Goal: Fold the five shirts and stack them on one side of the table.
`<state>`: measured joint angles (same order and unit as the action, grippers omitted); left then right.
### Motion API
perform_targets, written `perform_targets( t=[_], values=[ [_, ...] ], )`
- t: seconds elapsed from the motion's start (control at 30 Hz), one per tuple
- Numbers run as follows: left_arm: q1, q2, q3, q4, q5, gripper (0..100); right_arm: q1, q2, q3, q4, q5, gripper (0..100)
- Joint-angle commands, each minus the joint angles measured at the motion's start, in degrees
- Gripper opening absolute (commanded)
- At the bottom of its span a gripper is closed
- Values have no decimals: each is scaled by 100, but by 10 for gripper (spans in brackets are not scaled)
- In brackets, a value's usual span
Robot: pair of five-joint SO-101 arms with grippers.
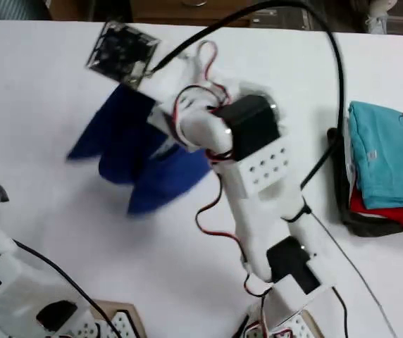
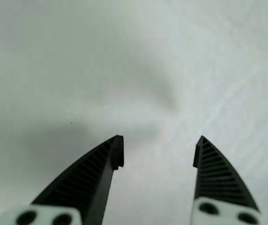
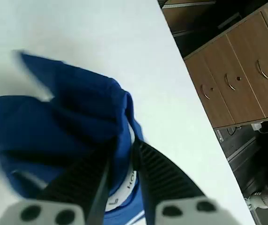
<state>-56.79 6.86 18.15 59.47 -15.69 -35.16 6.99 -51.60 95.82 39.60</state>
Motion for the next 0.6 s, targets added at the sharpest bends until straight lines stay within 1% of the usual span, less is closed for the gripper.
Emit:
perform_targets(
  t=[0.0,0.23,0.33,0.43,0.5,0.57],
  values=[
    [44,-53,-57,62,44,263,356,-277,624,-31,53,22],
    [53,-62,-66,105,62,263,1077,435,2435,-198,53,24],
    [35,-62,-66,105,53,263,1437,787,2725,-470,53,24],
    [18,-62,-66,105,35,263,1745,919,2708,-681,53,27],
    [18,-62,-66,105,35,263,1815,875,2708,-716,53,60],
    [18,-62,-66,105,35,263,1824,769,2708,-673,53,122]
  ],
)
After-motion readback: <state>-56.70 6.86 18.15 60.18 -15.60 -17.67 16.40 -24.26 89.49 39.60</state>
